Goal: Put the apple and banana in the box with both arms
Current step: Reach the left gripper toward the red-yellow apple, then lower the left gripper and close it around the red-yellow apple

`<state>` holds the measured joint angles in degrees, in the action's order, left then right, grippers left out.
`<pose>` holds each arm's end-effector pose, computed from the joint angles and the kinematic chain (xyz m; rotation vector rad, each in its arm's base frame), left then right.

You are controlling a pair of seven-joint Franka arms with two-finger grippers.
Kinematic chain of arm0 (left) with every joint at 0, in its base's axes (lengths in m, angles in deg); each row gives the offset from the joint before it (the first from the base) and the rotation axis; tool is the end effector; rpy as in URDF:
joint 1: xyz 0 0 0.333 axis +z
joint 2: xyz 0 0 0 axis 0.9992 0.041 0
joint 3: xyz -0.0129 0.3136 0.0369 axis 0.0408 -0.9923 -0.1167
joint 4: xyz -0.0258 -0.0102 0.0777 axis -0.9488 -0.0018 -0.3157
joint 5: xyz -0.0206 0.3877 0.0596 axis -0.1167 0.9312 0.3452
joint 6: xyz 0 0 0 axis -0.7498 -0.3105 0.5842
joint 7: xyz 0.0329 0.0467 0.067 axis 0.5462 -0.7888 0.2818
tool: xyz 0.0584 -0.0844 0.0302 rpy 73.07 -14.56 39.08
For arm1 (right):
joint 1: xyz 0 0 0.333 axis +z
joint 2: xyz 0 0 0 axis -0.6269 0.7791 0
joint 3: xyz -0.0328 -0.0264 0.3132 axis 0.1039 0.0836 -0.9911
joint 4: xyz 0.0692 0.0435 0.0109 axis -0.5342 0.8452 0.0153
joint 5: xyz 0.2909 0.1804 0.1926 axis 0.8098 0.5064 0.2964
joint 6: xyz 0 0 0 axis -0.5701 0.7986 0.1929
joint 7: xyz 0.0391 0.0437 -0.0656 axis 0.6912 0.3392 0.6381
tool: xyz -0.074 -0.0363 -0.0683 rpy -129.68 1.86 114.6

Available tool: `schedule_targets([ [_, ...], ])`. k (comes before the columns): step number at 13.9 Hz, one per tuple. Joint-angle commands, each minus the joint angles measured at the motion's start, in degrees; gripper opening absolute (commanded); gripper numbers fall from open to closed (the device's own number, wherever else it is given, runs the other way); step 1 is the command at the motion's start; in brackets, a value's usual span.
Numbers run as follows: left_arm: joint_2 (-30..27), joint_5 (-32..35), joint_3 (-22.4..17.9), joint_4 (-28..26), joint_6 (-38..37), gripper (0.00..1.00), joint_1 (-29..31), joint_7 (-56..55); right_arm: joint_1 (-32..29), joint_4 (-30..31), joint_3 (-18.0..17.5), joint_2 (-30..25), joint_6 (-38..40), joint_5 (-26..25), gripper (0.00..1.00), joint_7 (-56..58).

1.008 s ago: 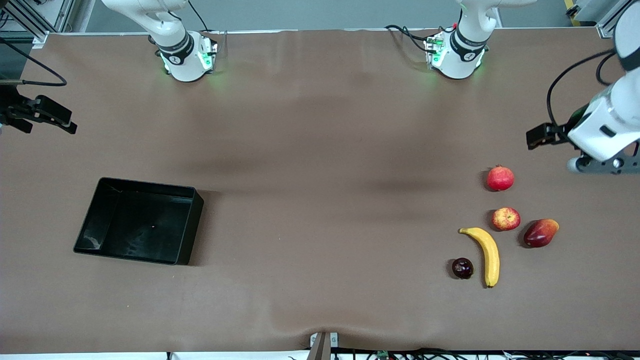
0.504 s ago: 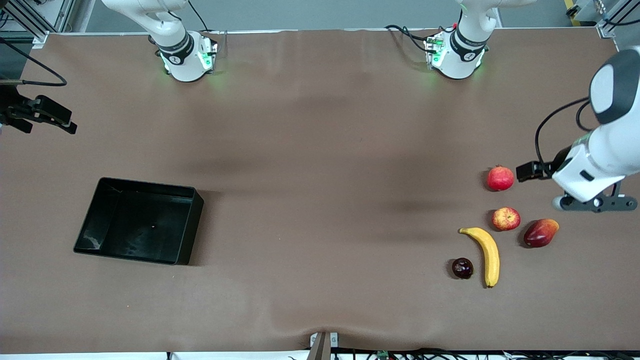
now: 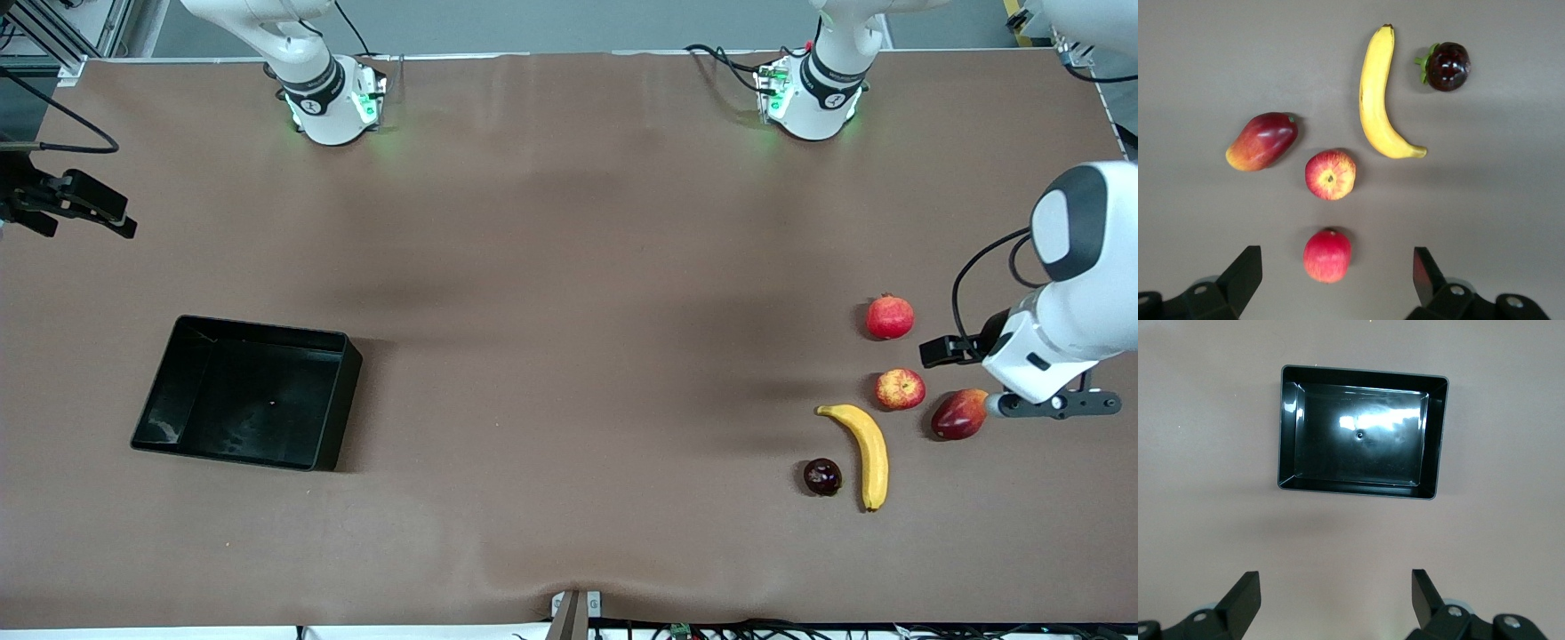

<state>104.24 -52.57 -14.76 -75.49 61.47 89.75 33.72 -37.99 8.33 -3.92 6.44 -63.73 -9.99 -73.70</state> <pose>0.6594 -0.0068 0.4282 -3.0687 -0.0081 0.0937 0.5421 -0.0162 0.6418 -3.1267 0.0661 0.0207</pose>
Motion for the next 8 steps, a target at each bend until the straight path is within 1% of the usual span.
schedule_targets([
  [1,2.4,1.0,0.2,-2.4,5.9,1.0,0.5,-0.3,-0.1,-0.6,-0.2,0.1,0.3,-0.4,1.0,-0.9],
  [4,3.9,1.2,0.2,-8.4,16.0,1.0,3.3,1.5,-0.1,-0.6,-0.2,0.1,0.3,-0.4,1.0,-0.9],
  [6,5.6,1.2,0.3,-10.5,19.3,1.0,4.1,3.4,-0.1,-0.6,-0.2,0.1,0.3,-0.4,1.0,-0.9],
  [8,6.0,1.1,0.2,-12.5,20.7,1.0,4.2,3.5,-0.1,-0.6,-0.2,0.1,0.3,-0.4,1.0,-0.9],
])
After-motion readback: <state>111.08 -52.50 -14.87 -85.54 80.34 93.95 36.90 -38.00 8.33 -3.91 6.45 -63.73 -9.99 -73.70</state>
